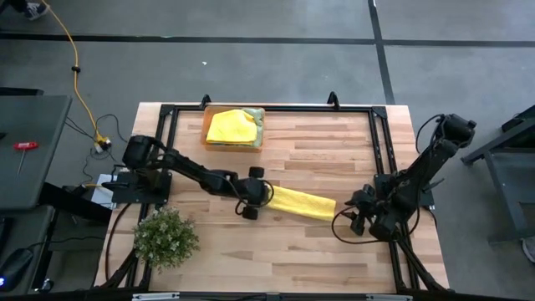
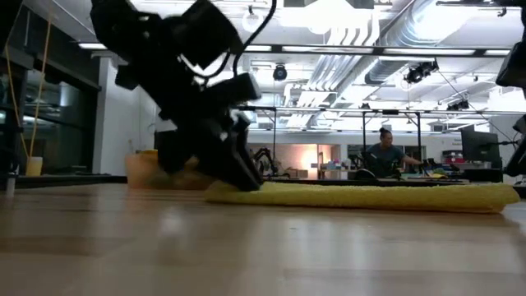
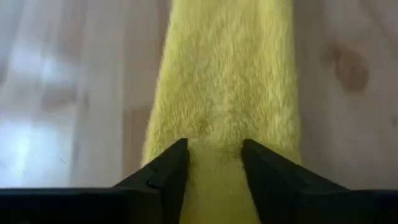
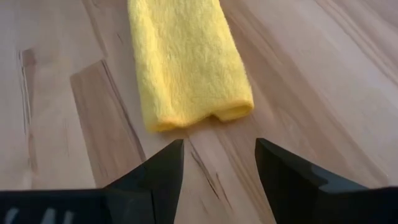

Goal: Fold microfiber towels
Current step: Fold the yellow microfiber cloth

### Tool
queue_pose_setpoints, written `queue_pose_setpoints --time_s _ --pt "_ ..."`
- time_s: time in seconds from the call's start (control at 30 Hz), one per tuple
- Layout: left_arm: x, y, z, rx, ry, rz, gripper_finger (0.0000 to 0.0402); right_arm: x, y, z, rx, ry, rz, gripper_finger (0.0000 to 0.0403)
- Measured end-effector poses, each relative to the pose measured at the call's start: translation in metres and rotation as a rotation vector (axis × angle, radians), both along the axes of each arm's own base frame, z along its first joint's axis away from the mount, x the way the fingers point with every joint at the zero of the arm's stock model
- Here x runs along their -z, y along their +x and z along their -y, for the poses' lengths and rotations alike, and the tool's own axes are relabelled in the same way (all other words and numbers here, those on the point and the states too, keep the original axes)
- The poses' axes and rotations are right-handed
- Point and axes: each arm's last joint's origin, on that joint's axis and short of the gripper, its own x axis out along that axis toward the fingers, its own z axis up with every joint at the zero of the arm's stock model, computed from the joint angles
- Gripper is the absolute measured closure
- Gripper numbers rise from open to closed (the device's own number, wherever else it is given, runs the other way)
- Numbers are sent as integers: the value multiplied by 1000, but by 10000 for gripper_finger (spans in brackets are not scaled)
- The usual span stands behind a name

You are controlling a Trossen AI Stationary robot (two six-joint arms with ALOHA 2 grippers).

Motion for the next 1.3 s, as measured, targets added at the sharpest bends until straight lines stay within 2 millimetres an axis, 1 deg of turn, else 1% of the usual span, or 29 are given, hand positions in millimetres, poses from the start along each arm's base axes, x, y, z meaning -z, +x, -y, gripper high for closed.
queue_pose_setpoints --time_s 0.13,0.27,0.33,0.47,0.53,0.6,0.7,0.8,0.9,1.0,1.1,1.2,1.3 --pt "12 -3 0 -61 -1 -21 312 3 1 -2 46 22 10 212" --pt "17 -7 -2 -168 1 -18 382 7 5 -5 94 49 25 212" --pt "19 -10 -3 -265 -38 0 393 10 7 -4 132 58 21 212" --pt "25 -17 -2 -460 -185 48 382 17 14 0 226 66 15 212" --pt "26 -19 4 -516 -238 66 386 20 19 4 286 74 6 212" --pt "27 -21 12 -536 -236 77 394 22 24 8 325 80 -9 212" --pt "28 -22 25 -527 -186 91 397 24 30 17 384 74 -32 212" --pt "28 -23 31 -515 -121 104 387 24 36 27 410 48 -50 212" --pt "28 -24 33 -491 -84 94 374 19 41 38 435 40 -53 212" --pt "28 -24 33 -485 -76 90 361 13 46 51 444 72 -69 209" --pt "28 -24 32 -469 -50 83 345 5 50 64 432 124 -73 195" --pt "28 -24 32 -448 -7 73 326 -4 58 77 401 193 -38 172" --pt "28 -24 31 -441 30 68 304 -8 63 89 387 251 -24 149"
